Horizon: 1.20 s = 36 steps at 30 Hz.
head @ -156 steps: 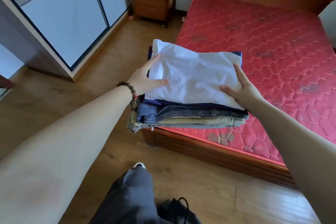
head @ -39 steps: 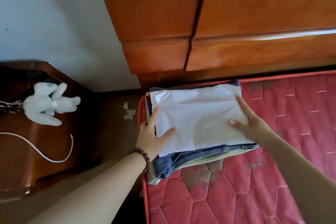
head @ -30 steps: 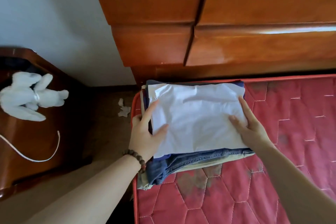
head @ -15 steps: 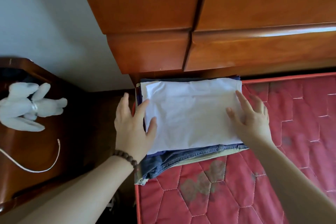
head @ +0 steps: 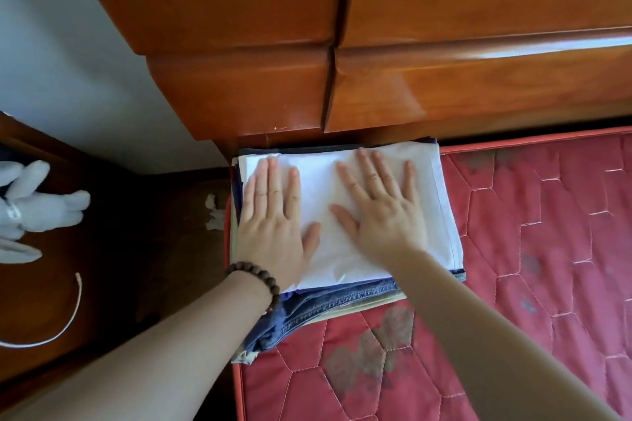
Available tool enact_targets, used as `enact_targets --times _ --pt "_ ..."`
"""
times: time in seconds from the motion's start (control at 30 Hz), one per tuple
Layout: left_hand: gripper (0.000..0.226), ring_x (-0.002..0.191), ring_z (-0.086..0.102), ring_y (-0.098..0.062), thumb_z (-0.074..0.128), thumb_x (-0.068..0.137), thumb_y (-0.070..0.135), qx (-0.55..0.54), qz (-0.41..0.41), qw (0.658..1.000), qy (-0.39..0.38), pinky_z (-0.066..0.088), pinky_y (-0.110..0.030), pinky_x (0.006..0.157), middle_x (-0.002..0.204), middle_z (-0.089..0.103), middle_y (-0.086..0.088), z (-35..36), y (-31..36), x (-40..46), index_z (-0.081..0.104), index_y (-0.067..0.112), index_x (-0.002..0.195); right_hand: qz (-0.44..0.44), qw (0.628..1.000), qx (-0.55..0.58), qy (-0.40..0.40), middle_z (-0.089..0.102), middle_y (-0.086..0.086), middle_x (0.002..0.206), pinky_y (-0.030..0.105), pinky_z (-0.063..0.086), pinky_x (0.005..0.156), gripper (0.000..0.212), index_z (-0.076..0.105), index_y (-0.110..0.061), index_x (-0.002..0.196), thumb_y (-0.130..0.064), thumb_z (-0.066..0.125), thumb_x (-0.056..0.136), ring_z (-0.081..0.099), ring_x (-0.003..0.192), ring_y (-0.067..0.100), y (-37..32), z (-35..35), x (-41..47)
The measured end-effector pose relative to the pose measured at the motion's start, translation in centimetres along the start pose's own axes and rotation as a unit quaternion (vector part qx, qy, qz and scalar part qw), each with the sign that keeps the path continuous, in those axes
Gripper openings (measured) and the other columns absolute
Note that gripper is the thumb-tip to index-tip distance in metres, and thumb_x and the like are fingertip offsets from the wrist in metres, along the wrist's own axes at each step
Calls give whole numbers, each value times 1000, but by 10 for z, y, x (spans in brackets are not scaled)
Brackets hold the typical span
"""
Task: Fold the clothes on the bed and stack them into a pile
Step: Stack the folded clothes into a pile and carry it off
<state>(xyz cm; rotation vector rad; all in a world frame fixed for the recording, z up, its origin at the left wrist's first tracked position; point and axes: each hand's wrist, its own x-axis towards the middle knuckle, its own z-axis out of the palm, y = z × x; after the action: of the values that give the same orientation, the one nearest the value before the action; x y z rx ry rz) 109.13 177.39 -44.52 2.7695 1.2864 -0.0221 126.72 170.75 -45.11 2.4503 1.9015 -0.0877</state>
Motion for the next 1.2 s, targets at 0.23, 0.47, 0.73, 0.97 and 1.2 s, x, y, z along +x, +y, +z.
enact_targets --times 0.23,0.47,0.73,0.97,1.2 --pt "86 148 -9 -38 24 90 58 17 -6 1000 -11 3 -49 121 156 -12 -26 16 -6 3 -2 4 153 53 997 48 42 4 8 163 41 4 122 66 13 -36 154 -65 27 96 -1 150 20 40 12 -8" --pt "84 149 -6 -35 26 92 56 -24 8 1000 4 -2 -45 122 159 -4 -24 17 -7 6 2 6 154 86 992 94 13 -2 5 163 45 -4 121 66 15 -39 153 -67 21 94 -5 150 20 48 9 -1" --pt "97 149 0 -37 46 75 56 -80 87 992 53 5 -53 120 159 7 -27 -22 -8 -49 24 -5 148 -120 991 59 -31 3 14 162 51 0 120 105 19 -11 154 -81 36 77 -2 150 27 2 -30 -64" --pt "134 146 -19 -38 59 73 74 98 149 981 -80 -7 -53 119 156 -22 -26 26 -2 -95 -18 -7 147 -155 979 -83 -104 -29 12 155 58 -7 117 102 -22 -8 147 -60 45 90 -25 144 27 -60 13 -83" --pt "119 149 0 -35 64 77 66 81 194 977 -31 8 -48 122 160 -4 -23 38 -33 -99 2 -2 152 -115 982 -133 -69 -8 12 160 47 0 121 93 -5 -8 152 -30 57 88 -5 148 27 14 8 -104"
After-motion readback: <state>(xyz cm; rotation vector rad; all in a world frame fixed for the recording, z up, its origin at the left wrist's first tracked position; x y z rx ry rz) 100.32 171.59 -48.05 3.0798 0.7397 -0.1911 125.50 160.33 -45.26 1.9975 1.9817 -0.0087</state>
